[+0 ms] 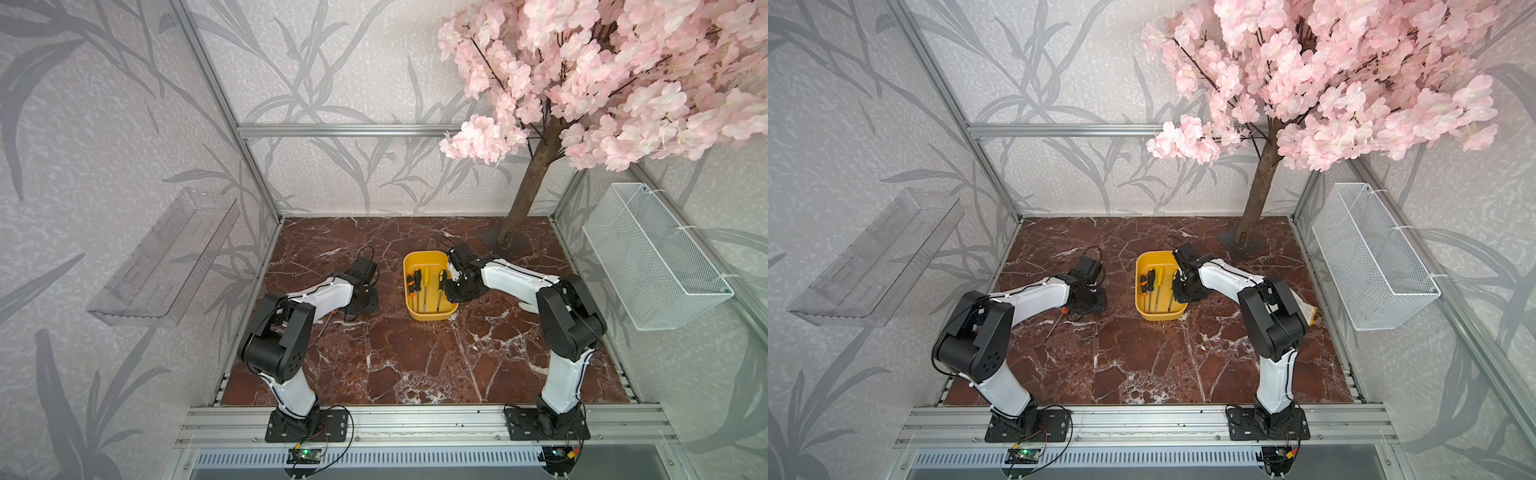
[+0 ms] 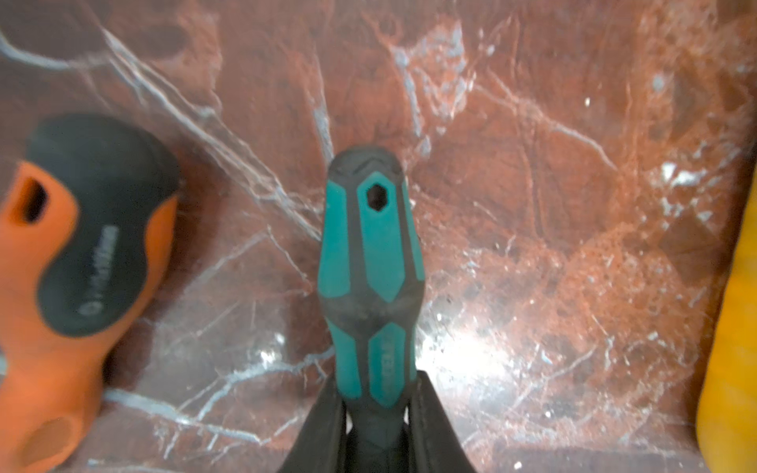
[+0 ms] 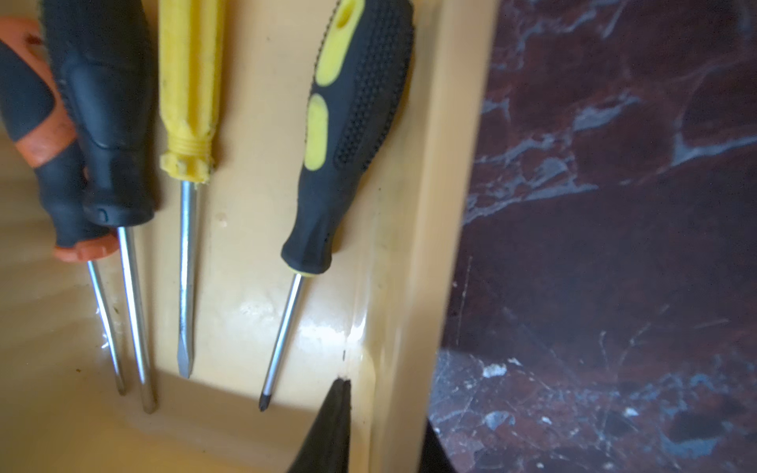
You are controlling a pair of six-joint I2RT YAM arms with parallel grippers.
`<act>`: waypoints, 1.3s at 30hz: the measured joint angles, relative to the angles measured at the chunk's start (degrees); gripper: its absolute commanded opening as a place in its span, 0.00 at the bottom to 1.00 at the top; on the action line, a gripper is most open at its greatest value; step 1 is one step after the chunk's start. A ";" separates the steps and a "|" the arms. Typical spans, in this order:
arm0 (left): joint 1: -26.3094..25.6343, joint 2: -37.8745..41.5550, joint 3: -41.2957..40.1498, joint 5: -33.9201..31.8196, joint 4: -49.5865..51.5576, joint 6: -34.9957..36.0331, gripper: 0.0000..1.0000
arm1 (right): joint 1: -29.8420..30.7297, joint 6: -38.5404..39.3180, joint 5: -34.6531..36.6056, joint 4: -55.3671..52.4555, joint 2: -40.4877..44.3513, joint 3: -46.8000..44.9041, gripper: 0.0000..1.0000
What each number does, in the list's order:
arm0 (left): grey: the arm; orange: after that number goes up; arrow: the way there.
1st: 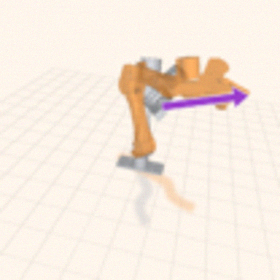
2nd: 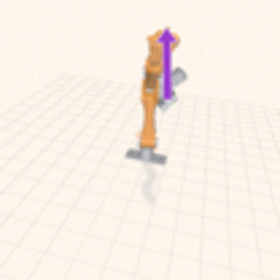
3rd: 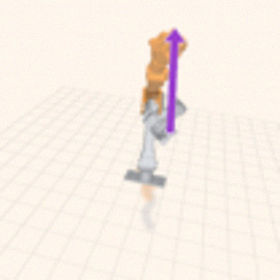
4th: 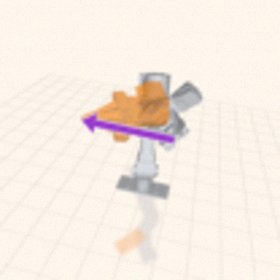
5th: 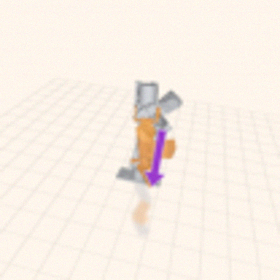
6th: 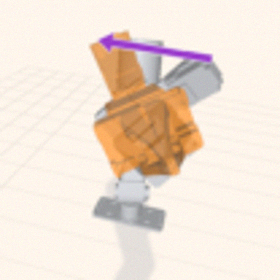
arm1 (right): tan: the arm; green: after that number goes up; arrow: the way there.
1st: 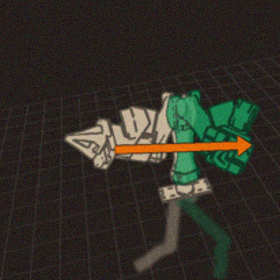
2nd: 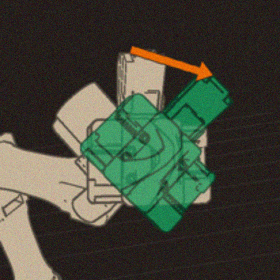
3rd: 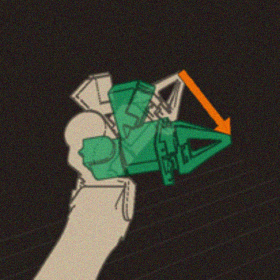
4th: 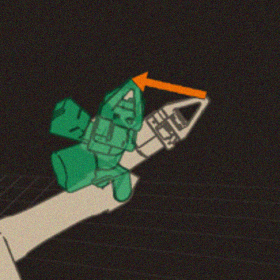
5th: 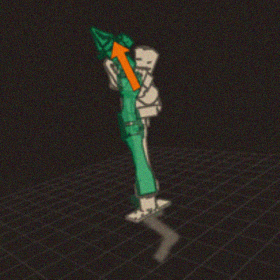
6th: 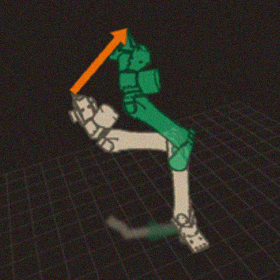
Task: Put the screwdriver on the desktop into the storage box
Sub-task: Move the storage box to the center of the board, then place the screwdriver in the storage box.
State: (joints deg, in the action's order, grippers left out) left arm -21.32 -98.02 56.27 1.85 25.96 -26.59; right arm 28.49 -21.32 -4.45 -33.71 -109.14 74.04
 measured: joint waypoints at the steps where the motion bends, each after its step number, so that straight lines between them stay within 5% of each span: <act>1: 0.00 0.07 0.37 0.17 0.68 0.02 0.07 | 0.02 0.02 0.00 0.00 0.09 0.00 0.34; 12: -1.05 4.57 9.68 2.34 5.99 -0.22 0.00 | -0.74 -1.31 0.28 0.00 10.23 -1.79 0.44; 19: -7.08 3.28 21.66 4.02 8.31 -1.97 0.00 | -3.87 -3.65 0.74 0.07 22.49 -8.52 0.50; 28: -15.74 -11.98 40.83 4.92 8.55 -3.26 0.00 | -5.20 -5.90 2.08 -0.50 33.81 -17.35 0.52; 39: -18.60 -28.61 50.99 3.30 10.49 -3.87 0.02 | -5.57 -7.63 2.82 -2.75 43.39 -21.64 0.52</act>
State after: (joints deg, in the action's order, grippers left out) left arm -39.92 -126.63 107.26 5.15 36.45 -30.46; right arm 22.92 -28.95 -1.63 -36.47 -65.76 52.40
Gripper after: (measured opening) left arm 0.241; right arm 0.523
